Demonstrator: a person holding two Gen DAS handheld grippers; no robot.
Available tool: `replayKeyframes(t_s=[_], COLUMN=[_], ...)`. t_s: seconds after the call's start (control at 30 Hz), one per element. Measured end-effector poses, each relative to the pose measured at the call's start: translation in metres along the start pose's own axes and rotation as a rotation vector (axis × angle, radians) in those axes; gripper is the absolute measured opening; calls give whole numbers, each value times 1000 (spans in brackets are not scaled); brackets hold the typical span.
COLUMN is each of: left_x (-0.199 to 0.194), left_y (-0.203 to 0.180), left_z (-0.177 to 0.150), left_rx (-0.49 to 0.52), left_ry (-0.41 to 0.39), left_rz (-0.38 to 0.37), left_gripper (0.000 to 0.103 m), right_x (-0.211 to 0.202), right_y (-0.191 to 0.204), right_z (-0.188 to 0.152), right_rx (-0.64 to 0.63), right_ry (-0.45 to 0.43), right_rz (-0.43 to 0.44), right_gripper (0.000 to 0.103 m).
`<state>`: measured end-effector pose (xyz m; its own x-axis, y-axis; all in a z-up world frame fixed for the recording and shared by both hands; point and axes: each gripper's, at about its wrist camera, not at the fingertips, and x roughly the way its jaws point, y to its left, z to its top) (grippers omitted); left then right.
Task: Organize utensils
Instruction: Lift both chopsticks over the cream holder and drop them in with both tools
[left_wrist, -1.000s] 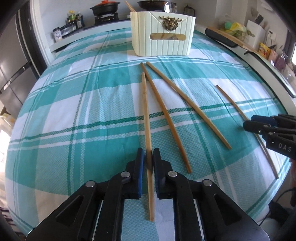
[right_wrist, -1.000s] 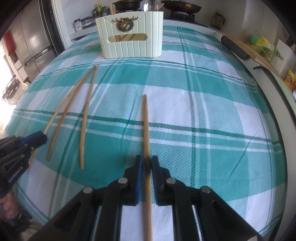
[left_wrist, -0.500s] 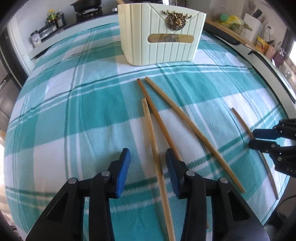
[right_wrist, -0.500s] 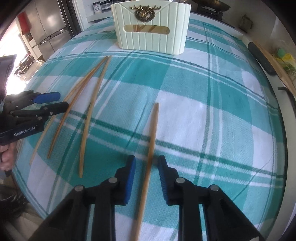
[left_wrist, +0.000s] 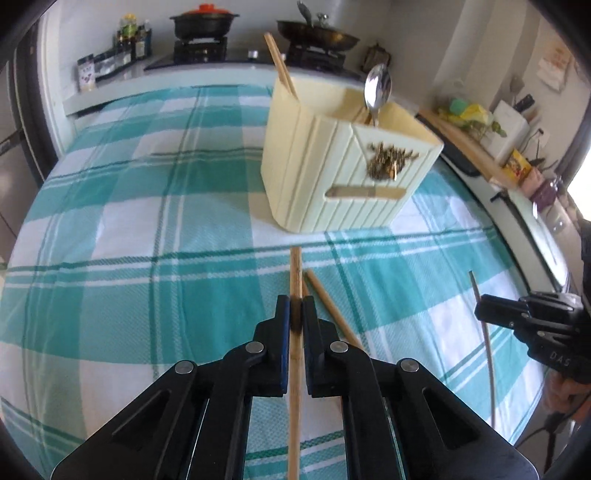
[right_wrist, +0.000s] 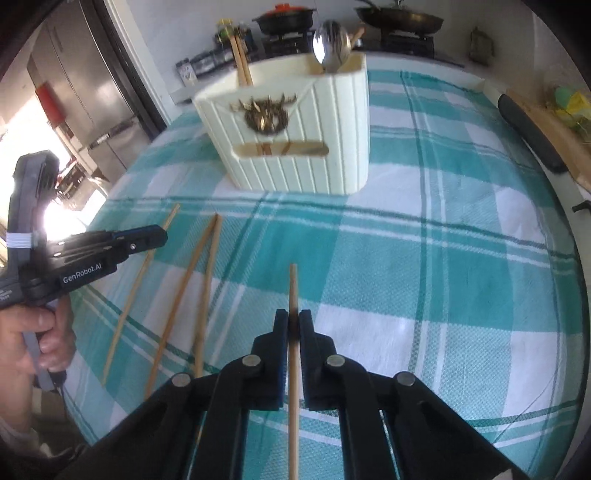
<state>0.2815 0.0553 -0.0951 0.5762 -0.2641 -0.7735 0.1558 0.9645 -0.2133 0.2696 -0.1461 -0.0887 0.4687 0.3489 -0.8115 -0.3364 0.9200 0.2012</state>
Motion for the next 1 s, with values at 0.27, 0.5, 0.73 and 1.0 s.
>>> replayKeyframes(t_s=[0.27,0.5,0.73,1.0], left_x=[-91,-116,-122,-140], left_y=[-9,-16,-15,-19], left_z=[17,16,18,36], left_rx=[8,26,12,17], left_ry=[-224,-289,-309,-344], left_rz=[-41,-65,-81,-115], left_gripper=[5,4,4,4], right_x=[-90,-127,-128,-125], right_y=[24,33,30,22], right_z=[18,14,10,30], right_rx=[-63,-69,-50,-27], right_ry=[-298,-499,-578,-588], right_rz=[-23,40,52,63], right_gripper=[6,6,6,6])
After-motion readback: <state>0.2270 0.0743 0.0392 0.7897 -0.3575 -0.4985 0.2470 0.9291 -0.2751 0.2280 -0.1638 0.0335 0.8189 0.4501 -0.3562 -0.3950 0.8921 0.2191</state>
